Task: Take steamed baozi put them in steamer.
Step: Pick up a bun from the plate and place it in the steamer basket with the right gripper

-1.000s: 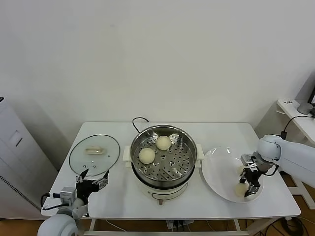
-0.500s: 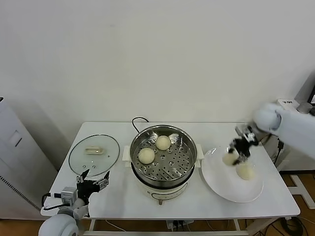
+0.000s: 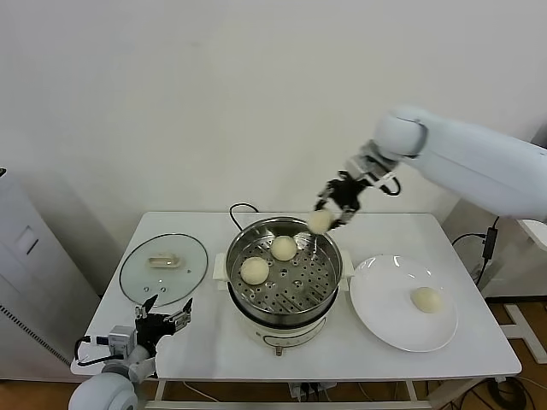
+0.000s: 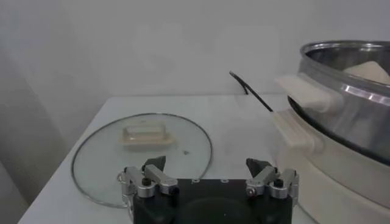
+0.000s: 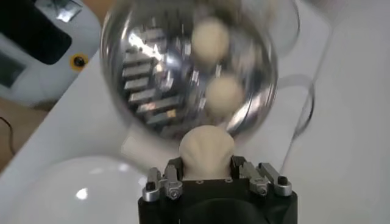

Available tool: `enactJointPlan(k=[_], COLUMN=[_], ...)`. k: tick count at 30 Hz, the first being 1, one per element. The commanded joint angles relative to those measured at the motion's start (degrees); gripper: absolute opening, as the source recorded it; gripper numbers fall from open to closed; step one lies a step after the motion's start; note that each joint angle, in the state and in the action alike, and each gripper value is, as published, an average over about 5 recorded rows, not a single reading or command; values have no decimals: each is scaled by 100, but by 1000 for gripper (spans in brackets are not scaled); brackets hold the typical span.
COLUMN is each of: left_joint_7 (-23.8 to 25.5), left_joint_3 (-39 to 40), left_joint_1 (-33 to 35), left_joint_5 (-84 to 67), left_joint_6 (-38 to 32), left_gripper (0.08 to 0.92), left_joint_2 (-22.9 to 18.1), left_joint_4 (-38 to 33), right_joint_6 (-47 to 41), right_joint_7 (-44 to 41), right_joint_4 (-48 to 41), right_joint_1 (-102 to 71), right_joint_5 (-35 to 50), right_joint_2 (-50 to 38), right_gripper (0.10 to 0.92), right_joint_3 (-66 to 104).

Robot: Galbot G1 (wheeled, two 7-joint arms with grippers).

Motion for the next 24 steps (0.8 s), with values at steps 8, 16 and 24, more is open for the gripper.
enactJointPlan(k=[8, 16, 24], left_joint_7=[8, 7, 10], left_joint_3=[-25, -26, -68], left_joint_1=[-12, -19, 12], left_joint_5=[-35, -41, -55], left_joint_6=[-18, -16, -28], left_gripper=[823, 823, 823], left_joint_2=[51, 56, 61], left_joint_4=[42, 43, 59], right_joint_6=[2102, 2564, 2692], right_joint_7=[-217, -327, -298], right_joint_4=[1262, 1333, 1275], right_joint_1=[-428, -791, -1220], right_joint_5=[-1222, -2104, -2769], right_joint_2=[682, 599, 647], right_gripper=[481, 484, 482], right_joint_3=[-97, 48, 349])
